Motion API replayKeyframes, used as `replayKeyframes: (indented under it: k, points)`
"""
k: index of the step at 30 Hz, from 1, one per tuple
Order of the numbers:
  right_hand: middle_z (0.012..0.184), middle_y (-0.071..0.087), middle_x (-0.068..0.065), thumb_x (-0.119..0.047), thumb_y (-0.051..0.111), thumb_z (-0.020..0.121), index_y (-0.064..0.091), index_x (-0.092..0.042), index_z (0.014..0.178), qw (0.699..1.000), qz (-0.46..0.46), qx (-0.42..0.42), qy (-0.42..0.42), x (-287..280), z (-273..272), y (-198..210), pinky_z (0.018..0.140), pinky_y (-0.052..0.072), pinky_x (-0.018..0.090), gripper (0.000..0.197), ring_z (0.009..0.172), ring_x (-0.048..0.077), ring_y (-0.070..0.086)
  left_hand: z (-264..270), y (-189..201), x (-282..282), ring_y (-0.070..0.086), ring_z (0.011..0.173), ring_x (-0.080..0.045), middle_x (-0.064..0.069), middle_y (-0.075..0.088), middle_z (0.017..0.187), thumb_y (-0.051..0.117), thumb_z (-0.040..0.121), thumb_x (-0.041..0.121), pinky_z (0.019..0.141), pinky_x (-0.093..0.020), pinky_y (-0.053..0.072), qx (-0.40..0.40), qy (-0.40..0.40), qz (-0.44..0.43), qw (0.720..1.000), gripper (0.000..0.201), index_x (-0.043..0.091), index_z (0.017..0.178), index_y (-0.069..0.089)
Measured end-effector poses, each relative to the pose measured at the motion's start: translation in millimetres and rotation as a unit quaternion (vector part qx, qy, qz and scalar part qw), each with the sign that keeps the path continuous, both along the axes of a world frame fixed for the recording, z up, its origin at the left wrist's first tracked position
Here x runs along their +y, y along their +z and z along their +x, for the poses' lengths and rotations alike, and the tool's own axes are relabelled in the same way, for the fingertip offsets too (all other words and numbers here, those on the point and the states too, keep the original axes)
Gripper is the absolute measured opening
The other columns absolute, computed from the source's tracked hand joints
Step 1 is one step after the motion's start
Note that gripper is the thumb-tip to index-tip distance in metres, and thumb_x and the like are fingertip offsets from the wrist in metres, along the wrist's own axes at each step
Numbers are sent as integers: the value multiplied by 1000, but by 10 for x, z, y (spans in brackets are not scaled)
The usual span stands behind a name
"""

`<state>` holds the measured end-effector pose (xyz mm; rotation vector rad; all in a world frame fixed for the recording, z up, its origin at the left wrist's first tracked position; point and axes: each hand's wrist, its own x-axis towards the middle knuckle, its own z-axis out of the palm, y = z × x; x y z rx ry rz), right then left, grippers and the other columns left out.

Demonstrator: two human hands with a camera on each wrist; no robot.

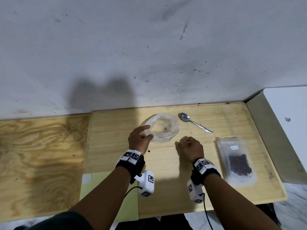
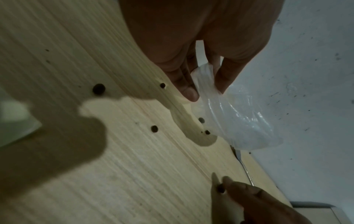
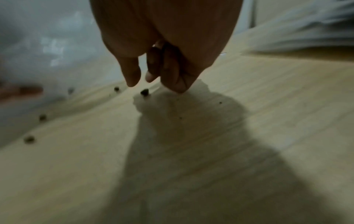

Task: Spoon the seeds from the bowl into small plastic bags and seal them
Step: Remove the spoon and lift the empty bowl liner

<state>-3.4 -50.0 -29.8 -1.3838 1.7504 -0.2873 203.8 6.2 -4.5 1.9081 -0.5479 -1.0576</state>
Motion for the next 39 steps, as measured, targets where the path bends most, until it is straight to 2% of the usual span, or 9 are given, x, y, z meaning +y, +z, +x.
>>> replayKeyframes:
  k: [3,8,11,14,18,23,28,32,39]
  points:
    - [76,68,-12,-31,72,78,62,-23,81,999,-15,39,7,16,42,-90,70,45,25,13,74,12,62,4,16,-77,72,77,-28,-13,73,80,77,73,7,84,-40,58,29,11,-4,1000,36,31,99,73]
    - [73,68,-14,-27,61,89,60,-24,82,998,-27,37,50,16,9,-158,62,40,16,8,73,6,63,2,81,-144,74,75,-22,15,67,55,77,76,3,85,-37,57,86,42,-10,995,35,26,102,73]
    - [82,71,-4,-37,54,95,65,-20,85,998,-31,26,50,-12,-4,-171,73,44,27,23,80,17,61,0,111,-155,74,78,-23,18,64,68,77,75,2,86,-39,57,101,58,-17,993,36,23,104,74]
    - [73,63,5,-23,52,93,63,-15,71,983,54,-145,-101,-98,51,-79,58,45,28,26,65,23,55,32,109,-159,73,79,-25,19,61,83,77,75,0,89,-42,57,114,85,-28,989,36,20,104,74]
    - [56,47,6,-10,41,81,51,-13,61,921,164,-288,-206,-232,168,10,40,21,19,22,39,15,32,143,70,-136,71,73,-12,10,59,103,77,75,-1,93,-45,55,141,120,-43,982,33,22,99,74]
    - [45,45,-2,2,44,81,52,-13,53,975,96,-174,-94,-393,436,24,52,26,25,33,49,19,35,308,49,-107,69,67,-8,-4,57,116,76,74,-5,93,-48,55,158,155,-53,974,34,23,94,74]
    - [74,64,-12,-29,71,82,67,-29,80,999,-8,-8,46,-407,673,-16,78,42,22,5,74,10,57,470,44,-100,67,70,-16,-10,58,119,76,74,-5,90,-47,56,150,174,-52,972,36,17,103,74]
    - [74,66,-12,-35,74,77,63,-25,85,997,-35,53,53,-425,789,-111,76,45,25,16,78,18,63,543,30,-85,69,68,-12,-9,59,119,77,74,-4,91,-46,56,153,176,-52,971,37,16,105,74]
    - [77,62,-4,-36,53,96,61,-22,82,993,-46,35,104,-346,765,-155,74,39,27,22,78,19,55,611,8,14,68,63,5,-6,57,124,76,75,-3,94,-47,54,156,164,-53,973,36,16,105,73]
